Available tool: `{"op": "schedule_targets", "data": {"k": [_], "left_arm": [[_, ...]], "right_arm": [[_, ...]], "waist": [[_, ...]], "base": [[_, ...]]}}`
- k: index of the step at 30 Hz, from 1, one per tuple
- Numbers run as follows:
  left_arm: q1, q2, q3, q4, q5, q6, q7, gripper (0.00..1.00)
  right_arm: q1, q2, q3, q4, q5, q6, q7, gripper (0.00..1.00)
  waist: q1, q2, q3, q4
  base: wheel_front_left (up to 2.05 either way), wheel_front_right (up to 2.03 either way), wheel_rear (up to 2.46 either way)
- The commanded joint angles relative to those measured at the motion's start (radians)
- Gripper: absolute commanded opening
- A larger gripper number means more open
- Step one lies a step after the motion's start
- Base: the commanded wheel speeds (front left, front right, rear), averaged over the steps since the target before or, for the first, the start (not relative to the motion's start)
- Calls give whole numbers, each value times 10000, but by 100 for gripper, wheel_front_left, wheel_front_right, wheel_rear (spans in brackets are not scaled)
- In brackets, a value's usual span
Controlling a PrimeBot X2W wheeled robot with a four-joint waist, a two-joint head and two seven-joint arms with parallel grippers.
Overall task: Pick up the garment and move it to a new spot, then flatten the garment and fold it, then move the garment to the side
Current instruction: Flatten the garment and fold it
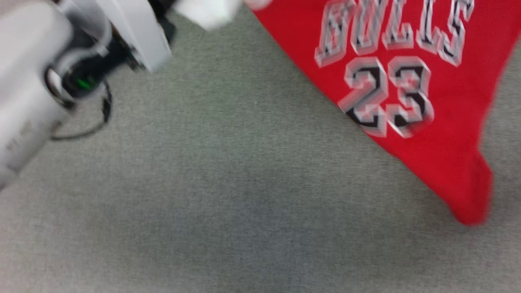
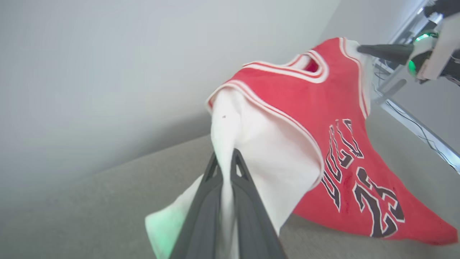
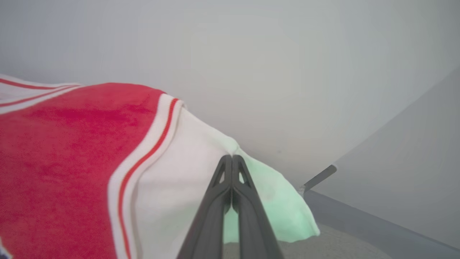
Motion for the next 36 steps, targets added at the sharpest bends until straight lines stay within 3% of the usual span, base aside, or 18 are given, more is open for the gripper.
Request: {"op": "schedule_targets", "data": {"k": [1,8,13,19,21,28,36], "left_arm": [[-282,-110,209,464,101,19,-401,0],[-1437,-965,759,3007,709,22,-1954,0],[-2529,-1493,1023,4431,1286,80,-2432,0],[-4221,-2118,2355,5641,2127,249,-2715,0],[-4050,-2368,2822,5835,2250,192,-2692,0],[-2681,-2655,3021,5868,2200,16,-2705,0],[50,-1594,2341,3180,1057,4,-2707,0]], "right_arm": [[-43,176,-286,406,75,-13,-352,0],[-839,1275,-1291,2503,-141,-13,-1911,0],[-1596,1893,-1755,3412,-289,-15,-2778,0],[-2893,2485,-2380,4231,-608,-17,-3464,0],[-2923,2685,-2434,4332,-730,-17,-3515,0],[-2052,2813,-2153,3880,-935,-15,-3547,0],[20,1827,-1412,1715,-520,-13,-3302,0]], "waist": [[-1,0,-230,-337],[-1,0,-284,-618],[-1,0,-299,-730],[-1,0,-393,-809],[-1,0,-454,-814],[-1,0,-592,-729],[-1,0,-824,-661]], "base": [[0,0,0],[0,0,0],[0,0,0],[0,0,0],[0,0,0],[0,0,0],[0,0,0]]}}
